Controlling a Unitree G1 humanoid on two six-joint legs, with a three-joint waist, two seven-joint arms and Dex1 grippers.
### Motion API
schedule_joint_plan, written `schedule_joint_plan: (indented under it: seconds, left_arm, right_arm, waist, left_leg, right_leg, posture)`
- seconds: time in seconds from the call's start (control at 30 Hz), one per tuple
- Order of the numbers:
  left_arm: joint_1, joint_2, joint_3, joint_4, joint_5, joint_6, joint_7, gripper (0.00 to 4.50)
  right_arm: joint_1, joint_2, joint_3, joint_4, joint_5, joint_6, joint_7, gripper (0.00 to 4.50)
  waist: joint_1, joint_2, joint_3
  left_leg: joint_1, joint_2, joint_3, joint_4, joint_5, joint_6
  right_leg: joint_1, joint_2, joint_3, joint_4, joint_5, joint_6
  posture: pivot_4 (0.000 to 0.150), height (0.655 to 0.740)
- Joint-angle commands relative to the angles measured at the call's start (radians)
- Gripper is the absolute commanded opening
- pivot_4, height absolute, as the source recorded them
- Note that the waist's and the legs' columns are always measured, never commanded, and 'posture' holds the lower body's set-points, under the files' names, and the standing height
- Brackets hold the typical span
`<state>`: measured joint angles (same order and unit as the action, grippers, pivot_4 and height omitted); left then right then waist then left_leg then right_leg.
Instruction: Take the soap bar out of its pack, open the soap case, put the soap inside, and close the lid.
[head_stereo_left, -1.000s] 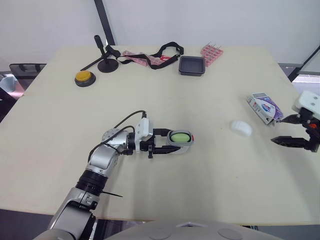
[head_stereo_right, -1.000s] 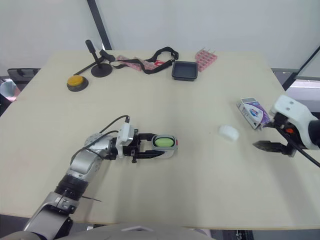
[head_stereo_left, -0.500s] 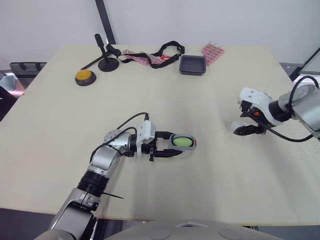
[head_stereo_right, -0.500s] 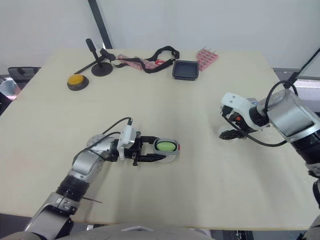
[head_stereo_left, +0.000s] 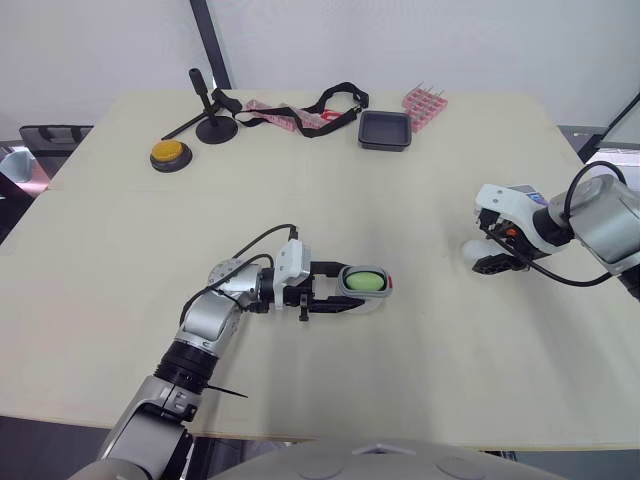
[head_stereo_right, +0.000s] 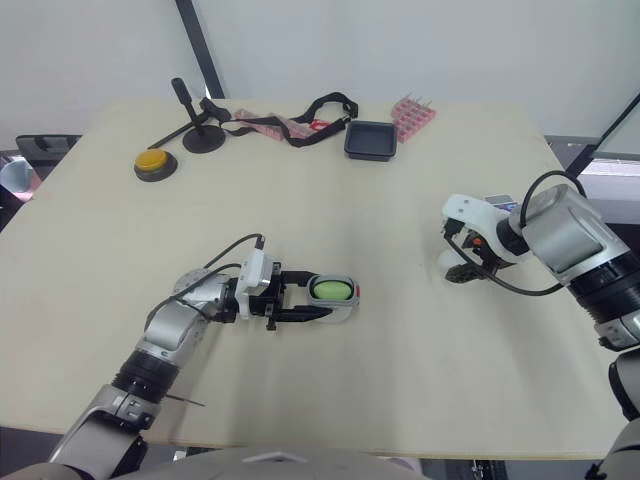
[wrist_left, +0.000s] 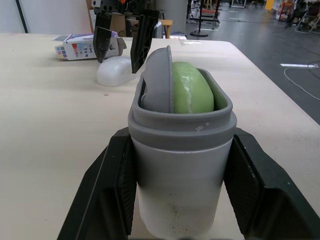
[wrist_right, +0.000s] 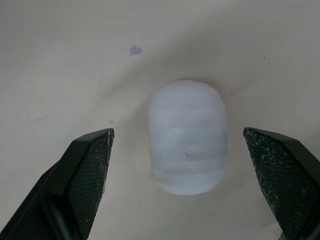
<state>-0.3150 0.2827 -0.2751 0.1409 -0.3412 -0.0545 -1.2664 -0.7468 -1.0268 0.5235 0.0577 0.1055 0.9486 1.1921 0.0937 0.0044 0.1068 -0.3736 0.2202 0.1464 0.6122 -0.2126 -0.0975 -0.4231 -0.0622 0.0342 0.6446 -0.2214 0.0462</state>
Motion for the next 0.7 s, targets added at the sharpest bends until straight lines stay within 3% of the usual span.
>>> schedule_joint_plan:
  seconds: [0.03,0.53,0.63,0.7]
  left_arm:
    - [-0.011,0.0,0.007,-0.028,-0.01,-0.006,0.002,1.9]
    - [-0.01,0.001,0.006,-0.04,-0.009,0.009,0.019,1.9]
    - [-0.01,0.002,0.005,-0.041,-0.008,0.011,0.021,1.9]
    - [-0.01,0.003,0.005,-0.042,-0.008,0.011,0.022,1.9]
  right_arm:
    - [-0.002,0.008,-0.021,-0.002,-0.021,-0.008,0.002,4.46]
    - [0.017,0.012,-0.023,0.025,-0.065,-0.023,0.013,4.46]
    - [0.021,0.015,-0.022,0.03,-0.072,-0.023,0.014,3.69]
    - [0.022,0.017,-0.024,0.033,-0.073,-0.021,0.012,2.95]
  waist:
    - [0.0,0.0,0.0]
    - [-0.001,0.0,0.0]
    - [-0.002,0.0,0.0]
    - [-0.002,0.0,0.0]
  left_leg:
    - [0.0,0.0,0.0,0.0,0.0,0.0]
    - [0.0,0.0,0.0,0.0,0.0,0.0]
    - [0.0,0.0,0.0,0.0,0.0,0.0]
    - [0.0,0.0,0.0,0.0,0.0,0.0]
  right_leg:
    - [0.0,0.0,0.0,0.0,0.0,0.0]
    - [0.0,0.0,0.0,0.0,0.0,0.0]
    - [0.0,0.0,0.0,0.0,0.0,0.0]
    - [0.0,0.0,0.0,0.0,0.0,0.0]
  posture:
    - [0.15,0.74]
    - [0.15,0.74]
    - [0.15,0.74]
    - [0.15,0.74]
